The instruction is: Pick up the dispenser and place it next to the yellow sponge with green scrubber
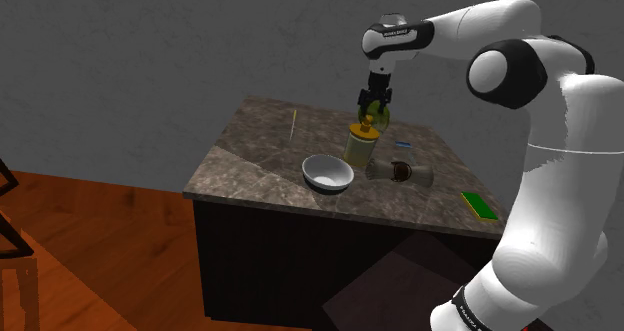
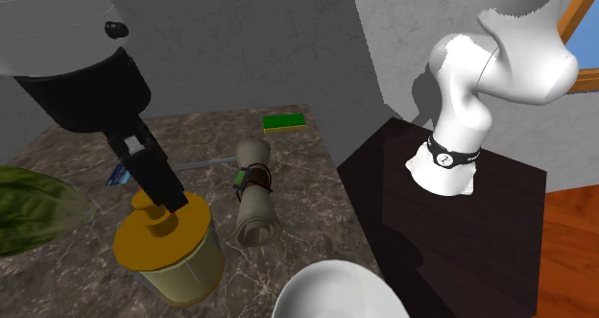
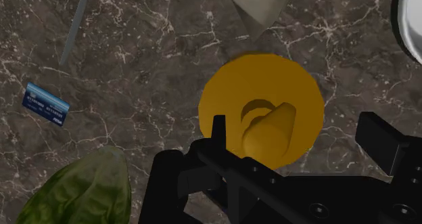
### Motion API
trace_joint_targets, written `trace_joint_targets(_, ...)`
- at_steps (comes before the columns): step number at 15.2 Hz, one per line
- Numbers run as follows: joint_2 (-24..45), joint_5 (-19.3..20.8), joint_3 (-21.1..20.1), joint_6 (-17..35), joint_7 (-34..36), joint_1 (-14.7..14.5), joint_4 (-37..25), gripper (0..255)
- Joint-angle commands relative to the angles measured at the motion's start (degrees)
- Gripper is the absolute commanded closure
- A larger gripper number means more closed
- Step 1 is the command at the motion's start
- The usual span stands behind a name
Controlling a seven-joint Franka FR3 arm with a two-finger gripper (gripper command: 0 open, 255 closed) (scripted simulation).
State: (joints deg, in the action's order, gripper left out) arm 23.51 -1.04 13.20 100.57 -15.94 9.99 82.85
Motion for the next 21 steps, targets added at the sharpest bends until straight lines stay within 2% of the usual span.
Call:
trace_joint_targets(1,5.8,-0.8,0.0,-2.3,-0.4,1.1,-8.2,0)
trace_joint_targets(2,6.6,-0.9,-0.1,-2.6,-0.5,1.3,-9.3,0)
trace_joint_targets(9,6.4,-0.8,-0.1,3.3,-0.5,1.1,-3.2,0)
trace_joint_targets(17,6.4,-0.8,-0.1,3.3,-0.5,1.1,-3.2,0)
trace_joint_targets(18,6.4,-0.8,-0.1,3.3,-0.5,1.1,-3.2,255)
trace_joint_targets(21,6.4,-0.8,-0.1,3.3,-0.5,1.1,-3.2,255)
